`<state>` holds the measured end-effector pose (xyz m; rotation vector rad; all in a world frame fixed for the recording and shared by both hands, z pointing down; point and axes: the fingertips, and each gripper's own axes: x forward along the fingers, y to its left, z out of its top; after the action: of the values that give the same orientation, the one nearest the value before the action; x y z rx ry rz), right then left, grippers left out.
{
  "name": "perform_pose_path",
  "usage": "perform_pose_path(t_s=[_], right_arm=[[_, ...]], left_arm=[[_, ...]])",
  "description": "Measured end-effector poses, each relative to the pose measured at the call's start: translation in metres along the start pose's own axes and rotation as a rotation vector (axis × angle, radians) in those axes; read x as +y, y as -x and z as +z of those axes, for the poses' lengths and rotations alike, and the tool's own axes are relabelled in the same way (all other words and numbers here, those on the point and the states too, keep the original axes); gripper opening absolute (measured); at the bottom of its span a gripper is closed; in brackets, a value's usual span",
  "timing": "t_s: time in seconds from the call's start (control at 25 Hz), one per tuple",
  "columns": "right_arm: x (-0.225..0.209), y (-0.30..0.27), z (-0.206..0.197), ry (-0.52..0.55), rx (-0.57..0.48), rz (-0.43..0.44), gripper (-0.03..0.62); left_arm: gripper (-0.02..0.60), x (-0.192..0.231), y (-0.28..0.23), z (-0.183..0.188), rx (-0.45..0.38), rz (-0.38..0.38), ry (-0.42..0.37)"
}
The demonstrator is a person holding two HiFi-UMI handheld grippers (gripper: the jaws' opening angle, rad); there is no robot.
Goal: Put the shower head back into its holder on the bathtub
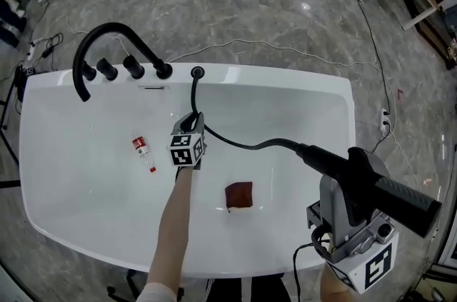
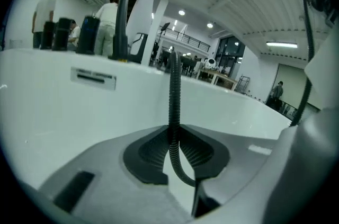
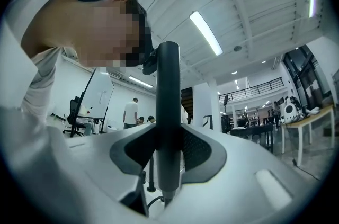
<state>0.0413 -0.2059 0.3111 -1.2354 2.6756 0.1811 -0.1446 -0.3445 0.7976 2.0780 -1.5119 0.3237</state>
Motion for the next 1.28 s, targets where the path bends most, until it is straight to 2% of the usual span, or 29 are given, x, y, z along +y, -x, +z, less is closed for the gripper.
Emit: perform_pose_path(t_s=[0.12, 0.24, 0.32, 0.56, 0.68, 0.8, 1.0, 1.08, 1.28], right_arm=[[-0.004, -0.003, 0.031, 0.033, -0.044, -0.009, 0.138], [-0.008, -0.001, 0.048, 0.047, -0.068, -0.026, 0.138], [-0.010, 0.000, 0.052, 0.045, -0.067, -0.036, 0.138], [-0.011, -0.004, 0.060, 0.044, -0.050, -0.040, 0.138], [-0.011, -0.004, 0.064, 0.050, -0.048, -0.047, 0.138], [-0.013, -0.005, 0.066, 0.047, -0.043, -0.054, 0.138], [-0.018, -0.006, 0.076, 0.034, -0.035, -0.064, 0.138], [-0.022, -0.009, 0.084, 0.039, -0.036, -0.066, 0.138], [-0.026, -0.008, 0.089, 0.052, -0.046, -0.072, 0.138]], left_arm=[[0.063, -0.013, 0.039, 0.048, -0.142, 0.024, -0.018], [0.059, -0.026, 0.071, 0.082, -0.206, 0.039, -0.098], [0.058, -0.034, 0.086, 0.093, -0.210, 0.053, -0.143], [0.057, -0.045, 0.101, 0.123, -0.178, 0.071, -0.210], [0.057, -0.038, 0.095, 0.146, -0.174, 0.102, -0.212], [0.057, -0.022, 0.088, 0.149, -0.129, 0.132, -0.167], [0.055, 0.001, 0.100, 0.099, 0.058, 0.176, -0.092], [0.055, 0.011, 0.101, 0.090, 0.113, 0.201, -0.075], [0.055, 0.005, 0.069, 0.116, 0.130, 0.178, -0.109]])
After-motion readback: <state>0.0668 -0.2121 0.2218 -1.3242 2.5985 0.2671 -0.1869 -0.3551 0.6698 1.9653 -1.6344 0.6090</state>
